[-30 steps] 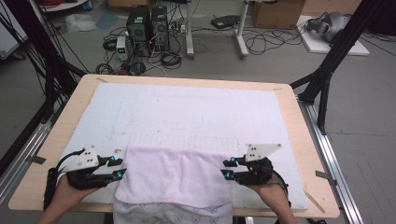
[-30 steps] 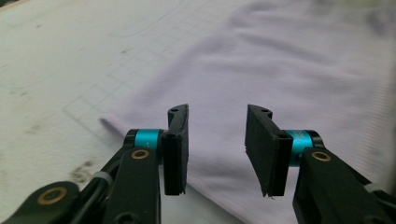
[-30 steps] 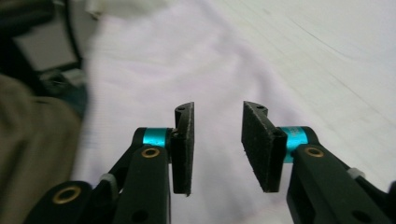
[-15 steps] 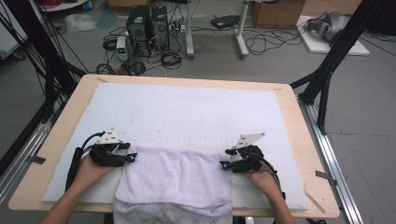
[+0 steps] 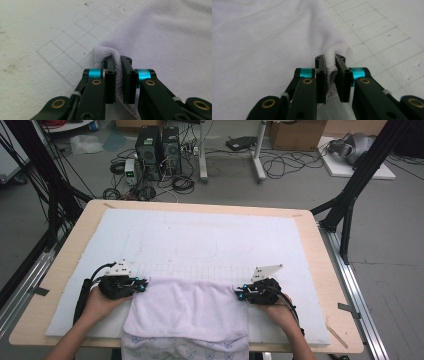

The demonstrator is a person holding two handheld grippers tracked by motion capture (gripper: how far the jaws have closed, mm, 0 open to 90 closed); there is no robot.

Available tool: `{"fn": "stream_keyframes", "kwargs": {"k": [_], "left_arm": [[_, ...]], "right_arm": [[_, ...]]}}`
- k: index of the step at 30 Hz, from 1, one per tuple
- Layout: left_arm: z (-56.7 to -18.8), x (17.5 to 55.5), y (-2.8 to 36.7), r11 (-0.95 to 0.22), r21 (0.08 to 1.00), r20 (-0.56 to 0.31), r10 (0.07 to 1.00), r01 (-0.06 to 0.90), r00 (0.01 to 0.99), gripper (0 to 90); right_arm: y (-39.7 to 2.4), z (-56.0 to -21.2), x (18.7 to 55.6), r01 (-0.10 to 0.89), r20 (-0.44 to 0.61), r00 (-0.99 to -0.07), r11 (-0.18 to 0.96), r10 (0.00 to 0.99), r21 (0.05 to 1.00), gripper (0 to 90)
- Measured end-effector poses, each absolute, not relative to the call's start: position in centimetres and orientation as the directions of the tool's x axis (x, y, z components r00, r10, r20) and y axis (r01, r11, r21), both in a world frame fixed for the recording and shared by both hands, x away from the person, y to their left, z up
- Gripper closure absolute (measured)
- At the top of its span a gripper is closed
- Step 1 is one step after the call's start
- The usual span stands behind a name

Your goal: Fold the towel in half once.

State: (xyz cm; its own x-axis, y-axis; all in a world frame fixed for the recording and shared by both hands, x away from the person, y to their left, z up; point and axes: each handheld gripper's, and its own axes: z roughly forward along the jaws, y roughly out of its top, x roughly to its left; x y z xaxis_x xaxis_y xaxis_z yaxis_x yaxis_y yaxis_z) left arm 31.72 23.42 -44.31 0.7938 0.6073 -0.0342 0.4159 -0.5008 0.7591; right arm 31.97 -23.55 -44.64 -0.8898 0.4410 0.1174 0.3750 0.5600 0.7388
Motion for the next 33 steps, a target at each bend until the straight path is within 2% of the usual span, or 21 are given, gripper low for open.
{"fn": "stream_keyframes", "kwargs": {"k": [5,9,15,21,23,25,26,29,31,33], "left_arm": [[-43.5,32.3,23.3,-0.471,0.790,0.020,0.660,0.393,0.751,84.5],[-41.9,34.3,22.7,-0.442,0.817,0.061,0.707,0.372,0.705,84.8],[-38.4,40.7,21.1,-0.419,0.830,0.098,0.760,0.369,0.642,84.7],[-33.9,45.9,20.2,-0.388,0.856,0.135,0.806,0.343,0.576,84.5],[-33.7,46.5,20.1,-0.393,0.854,0.147,0.812,0.342,0.565,80.3],[-34.3,46.7,20.5,-0.397,0.834,0.137,0.821,0.383,0.554,65.2],[-34.8,46.7,20.9,-0.398,0.825,0.126,0.821,0.401,0.556,61.3],[-36.2,45.7,22.1,-0.391,0.824,0.100,0.814,0.411,0.573,59.2],[-37.0,44.8,22.8,-0.380,0.827,0.077,0.807,0.414,0.586,58.1],[-37.7,43.7,23.2,-0.388,0.826,0.073,0.793,0.408,0.604,58.0]], "right_arm": [[-23.7,-43.8,33.0,0.366,0.077,-0.883,0.578,0.463,0.730,83.6],[-24.1,-42.2,35.5,0.368,0.035,-0.860,0.571,0.510,0.734,84.2],[-24.6,-39.7,41.2,0.408,0.008,-0.811,0.556,0.585,0.724,84.5],[-24.9,-35.2,46.4,0.394,-0.052,-0.756,0.517,0.652,0.760,84.4],[-25.1,-34.3,47.4,0.392,-0.049,-0.737,0.485,0.674,0.782,79.4],[-25.5,-34.6,47.9,0.406,-0.030,-0.711,0.444,0.702,0.799,63.0],[-25.7,-35.1,48.1,0.435,0.006,-0.704,0.425,0.710,0.794,61.0],[-26.0,-36.7,47.7,0.478,0.050,-0.721,0.445,0.691,0.757,53.3],[-25.7,-37.2,47.1,0.504,0.078,-0.732,0.460,0.677,0.731,51.6],[-25.2,-37.6,45.6,0.445,0.031,-0.755,0.478,0.655,0.757,53.2]]}}
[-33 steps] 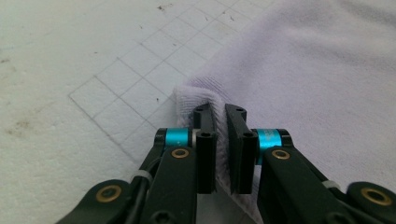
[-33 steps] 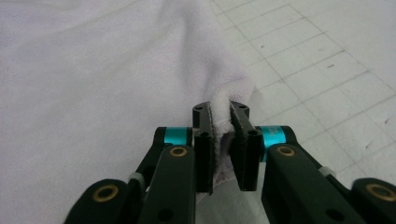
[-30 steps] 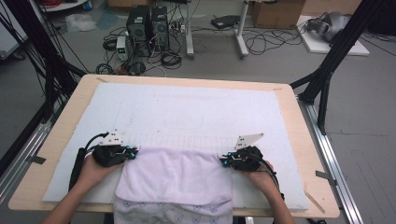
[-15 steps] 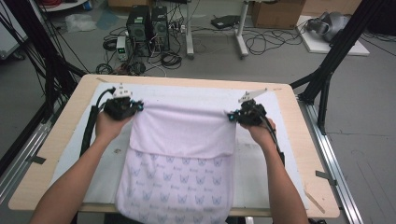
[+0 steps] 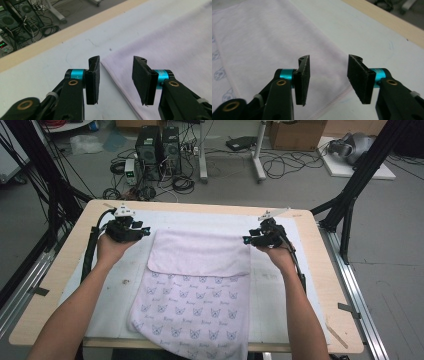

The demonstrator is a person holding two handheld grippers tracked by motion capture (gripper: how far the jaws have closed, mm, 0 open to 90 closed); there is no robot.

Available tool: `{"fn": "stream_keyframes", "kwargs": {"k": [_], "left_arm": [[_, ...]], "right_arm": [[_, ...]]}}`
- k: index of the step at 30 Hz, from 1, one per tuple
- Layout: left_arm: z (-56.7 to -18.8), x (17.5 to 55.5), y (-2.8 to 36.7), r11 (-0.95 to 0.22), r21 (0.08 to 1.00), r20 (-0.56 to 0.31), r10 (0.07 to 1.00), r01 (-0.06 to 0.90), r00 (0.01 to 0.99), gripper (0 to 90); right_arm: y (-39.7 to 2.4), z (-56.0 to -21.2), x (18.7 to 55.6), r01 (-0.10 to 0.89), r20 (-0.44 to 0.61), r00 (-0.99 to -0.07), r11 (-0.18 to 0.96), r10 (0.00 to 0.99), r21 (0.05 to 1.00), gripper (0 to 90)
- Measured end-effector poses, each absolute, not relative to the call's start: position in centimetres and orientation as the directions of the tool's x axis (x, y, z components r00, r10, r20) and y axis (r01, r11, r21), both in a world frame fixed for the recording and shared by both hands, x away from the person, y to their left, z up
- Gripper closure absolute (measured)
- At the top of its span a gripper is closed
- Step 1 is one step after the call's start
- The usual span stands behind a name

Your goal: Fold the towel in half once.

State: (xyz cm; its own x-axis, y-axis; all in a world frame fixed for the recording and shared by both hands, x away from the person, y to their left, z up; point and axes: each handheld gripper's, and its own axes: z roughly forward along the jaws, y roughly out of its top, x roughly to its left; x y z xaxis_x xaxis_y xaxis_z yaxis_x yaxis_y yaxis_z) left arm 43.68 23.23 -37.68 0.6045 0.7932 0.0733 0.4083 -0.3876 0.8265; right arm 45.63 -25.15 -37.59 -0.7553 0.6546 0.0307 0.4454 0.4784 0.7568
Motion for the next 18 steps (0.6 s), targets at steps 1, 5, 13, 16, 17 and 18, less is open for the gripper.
{"fn": "stream_keyframes", "kwargs": {"k": [1,5,13,16,17,18], "left_arm": [[-38.0,43.1,23.4,-0.395,0.826,0.074,0.783,0.402,0.617,57.4],[-39.2,40.0,23.7,-0.413,0.831,0.070,0.742,0.372,0.667,56.6],[-41.2,33.9,24.1,-0.435,0.841,0.057,0.662,0.321,0.748,55.0],[-41.8,31.9,24.5,-0.451,0.835,0.049,0.631,0.315,0.774,53.2],[-42.0,31.2,24.6,-0.450,0.835,0.042,0.624,0.315,0.780,51.7],[-42.2,30.4,24.9,-0.448,0.837,0.034,0.616,0.314,0.787,51.2]], "right_arm": [[-24.9,-37.8,45.0,0.441,0.037,-0.766,0.483,0.642,0.757,52.6],[-24.2,-38.5,42.0,0.397,0.040,-0.806,0.489,0.591,0.777,51.9],[-23.1,-39.8,35.5,0.329,0.019,-0.858,0.522,0.513,0.787,49.7],[-22.7,-40.2,33.2,0.297,0.005,-0.876,0.531,0.482,0.794,50.5],[-22.6,-40.4,32.6,0.301,0.019,-0.880,0.527,0.475,0.795,50.4],[-22.6,-40.7,32.0,0.301,0.028,-0.885,0.523,0.466,0.797,50.4]]}}
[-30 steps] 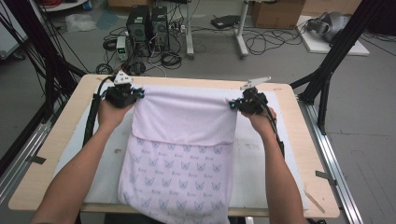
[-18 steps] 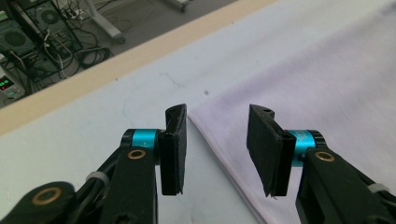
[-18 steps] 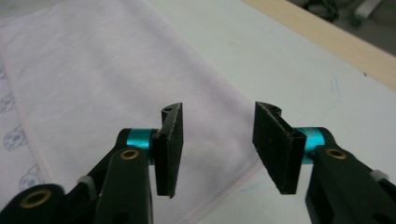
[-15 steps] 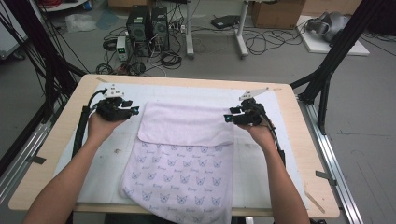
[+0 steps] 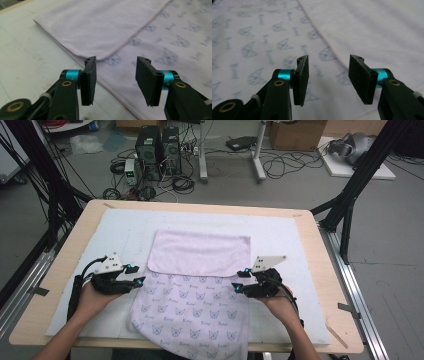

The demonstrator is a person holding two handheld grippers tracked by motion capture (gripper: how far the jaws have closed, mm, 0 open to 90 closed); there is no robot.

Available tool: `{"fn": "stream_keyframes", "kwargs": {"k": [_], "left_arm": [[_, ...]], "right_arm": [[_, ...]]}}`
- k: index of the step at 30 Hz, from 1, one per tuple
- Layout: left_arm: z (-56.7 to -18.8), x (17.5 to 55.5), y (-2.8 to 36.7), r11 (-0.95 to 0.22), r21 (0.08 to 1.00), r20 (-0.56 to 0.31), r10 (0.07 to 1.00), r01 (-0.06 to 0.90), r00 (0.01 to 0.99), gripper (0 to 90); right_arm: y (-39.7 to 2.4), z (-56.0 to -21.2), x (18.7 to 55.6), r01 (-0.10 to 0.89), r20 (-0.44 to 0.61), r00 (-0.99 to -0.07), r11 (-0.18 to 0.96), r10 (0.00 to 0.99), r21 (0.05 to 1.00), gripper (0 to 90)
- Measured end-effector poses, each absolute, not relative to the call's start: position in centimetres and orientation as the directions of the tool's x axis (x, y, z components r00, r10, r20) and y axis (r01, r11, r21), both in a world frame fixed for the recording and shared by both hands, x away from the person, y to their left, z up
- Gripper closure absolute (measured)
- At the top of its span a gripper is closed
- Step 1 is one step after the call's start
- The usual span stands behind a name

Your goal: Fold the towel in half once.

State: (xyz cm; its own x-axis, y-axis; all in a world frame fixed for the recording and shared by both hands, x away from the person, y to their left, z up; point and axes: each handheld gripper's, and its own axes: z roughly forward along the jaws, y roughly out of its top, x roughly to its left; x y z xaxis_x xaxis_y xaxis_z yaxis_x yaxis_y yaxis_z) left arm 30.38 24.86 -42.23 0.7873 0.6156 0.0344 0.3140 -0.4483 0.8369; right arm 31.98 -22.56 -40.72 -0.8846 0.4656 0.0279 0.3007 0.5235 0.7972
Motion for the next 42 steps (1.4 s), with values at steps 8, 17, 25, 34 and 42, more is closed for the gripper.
{"fn": "stream_keyframes", "kwargs": {"k": [8,17,25,34,42], "left_arm": [[-42.9,25.8,25.8,-0.484,0.828,0.025,0.536,0.283,0.844,51.3],[-44.8,24.4,24.7,-0.561,0.787,-0.007,0.407,0.256,0.913,76.1],[-42.7,25.8,24.1,-0.534,0.806,0.018,0.451,0.254,0.892,89.0],[-41.1,33.1,21.9,-0.462,0.823,0.043,0.632,0.332,0.774,89.0],[-43.3,35.5,21.5,-0.460,0.788,0.001,0.665,0.409,0.747,77.7]], "right_arm": [[-22.4,-43.1,27.8,0.290,0.062,-0.913,0.535,0.403,0.793,50.4],[-21.5,-44.7,25.9,0.259,0.055,-0.943,0.619,0.328,0.742,75.1],[-21.7,-42.5,27.3,0.235,0.046,-0.947,0.588,0.318,0.774,89.0],[-23.2,-40.4,34.5,0.313,-0.014,-0.866,0.564,0.499,0.764,88.3],[-23.2,-43.3,37.2,0.397,0.019,-0.825,0.556,0.565,0.730,74.7]]}}
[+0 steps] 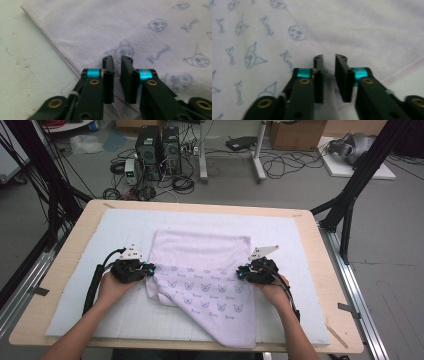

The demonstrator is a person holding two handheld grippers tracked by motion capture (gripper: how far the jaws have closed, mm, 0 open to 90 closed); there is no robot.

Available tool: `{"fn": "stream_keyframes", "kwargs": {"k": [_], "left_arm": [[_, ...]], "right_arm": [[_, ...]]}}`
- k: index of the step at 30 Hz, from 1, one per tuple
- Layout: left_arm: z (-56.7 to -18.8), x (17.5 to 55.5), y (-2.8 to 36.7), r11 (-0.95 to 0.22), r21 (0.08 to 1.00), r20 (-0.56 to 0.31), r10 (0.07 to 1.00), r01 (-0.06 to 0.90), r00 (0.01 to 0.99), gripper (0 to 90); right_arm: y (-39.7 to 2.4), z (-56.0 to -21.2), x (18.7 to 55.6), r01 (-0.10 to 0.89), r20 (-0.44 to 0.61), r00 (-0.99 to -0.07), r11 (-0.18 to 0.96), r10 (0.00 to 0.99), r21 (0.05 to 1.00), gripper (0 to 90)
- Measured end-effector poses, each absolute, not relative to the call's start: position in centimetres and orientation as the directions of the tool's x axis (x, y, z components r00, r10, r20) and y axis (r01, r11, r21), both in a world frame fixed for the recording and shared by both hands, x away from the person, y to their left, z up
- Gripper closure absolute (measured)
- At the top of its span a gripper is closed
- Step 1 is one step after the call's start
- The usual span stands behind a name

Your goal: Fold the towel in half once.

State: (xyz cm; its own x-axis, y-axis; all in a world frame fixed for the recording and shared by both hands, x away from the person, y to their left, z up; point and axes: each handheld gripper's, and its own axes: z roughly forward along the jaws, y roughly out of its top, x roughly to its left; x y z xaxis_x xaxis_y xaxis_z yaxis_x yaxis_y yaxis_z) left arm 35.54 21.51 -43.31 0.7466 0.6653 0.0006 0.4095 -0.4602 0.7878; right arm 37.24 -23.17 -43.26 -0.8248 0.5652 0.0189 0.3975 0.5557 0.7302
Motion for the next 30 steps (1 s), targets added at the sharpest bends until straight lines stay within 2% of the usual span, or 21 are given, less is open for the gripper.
{"fn": "stream_keyframes", "kwargs": {"k": [5,8,16,23,25,27,28,29,30], "left_arm": [[-41.6,32.9,22.9,-0.458,0.808,0.011,0.641,0.372,0.767,66.6],[-41.3,30.8,23.4,-0.456,0.820,0.012,0.618,0.347,0.786,65.5],[-41.9,27.2,21.5,-0.493,0.818,-0.019,0.493,0.297,0.870,61.6],[-42.5,27.2,19.4,-0.522,0.802,-0.045,0.434,0.292,0.900,56.4],[-42.9,27.5,18.8,-0.537,0.793,-0.045,0.419,0.288,0.907,61.8],[-43.2,27.6,18.5,-0.544,0.787,-0.049,0.412,0.289,0.910,74.6],[-43.3,27.5,18.4,-0.553,0.784,-0.043,0.405,0.282,0.913,84.8],[-43.3,27.4,18.4,-0.555,0.783,-0.043,0.401,0.281,0.915,89.2],[-43.2,27.2,18.5,-0.562,0.780,-0.039,0.396,0.275,0.918,89.6]], "right_arm": [[-23.4,-41.1,34.9,0.335,-0.018,-0.833,0.532,0.552,0.778,68.4],[-23.2,-40.4,32.5,0.284,-0.042,-0.855,0.534,0.517,0.797,66.8],[-21.5,-42.2,28.6,0.241,0.018,-0.926,0.553,0.378,0.797,61.3],[-21.0,-43.9,28.0,0.253,0.067,-0.943,0.568,0.327,0.783,58.9],[-20.8,-44.3,28.1,0.256,0.070,-0.944,0.585,0.321,0.769,59.0],[-20.6,-44.7,28.1,0.258,0.069,-0.946,0.603,0.318,0.755,59.0],[-20.5,-44.8,28.1,0.259,0.068,-0.946,0.611,0.317,0.748,59.0],[-20.5,-44.8,28.1,0.257,0.067,-0.946,0.608,0.317,0.751,59.0],[-20.5,-44.8,28.2,0.257,0.067,-0.946,0.608,0.316,0.751,59.0]]}}
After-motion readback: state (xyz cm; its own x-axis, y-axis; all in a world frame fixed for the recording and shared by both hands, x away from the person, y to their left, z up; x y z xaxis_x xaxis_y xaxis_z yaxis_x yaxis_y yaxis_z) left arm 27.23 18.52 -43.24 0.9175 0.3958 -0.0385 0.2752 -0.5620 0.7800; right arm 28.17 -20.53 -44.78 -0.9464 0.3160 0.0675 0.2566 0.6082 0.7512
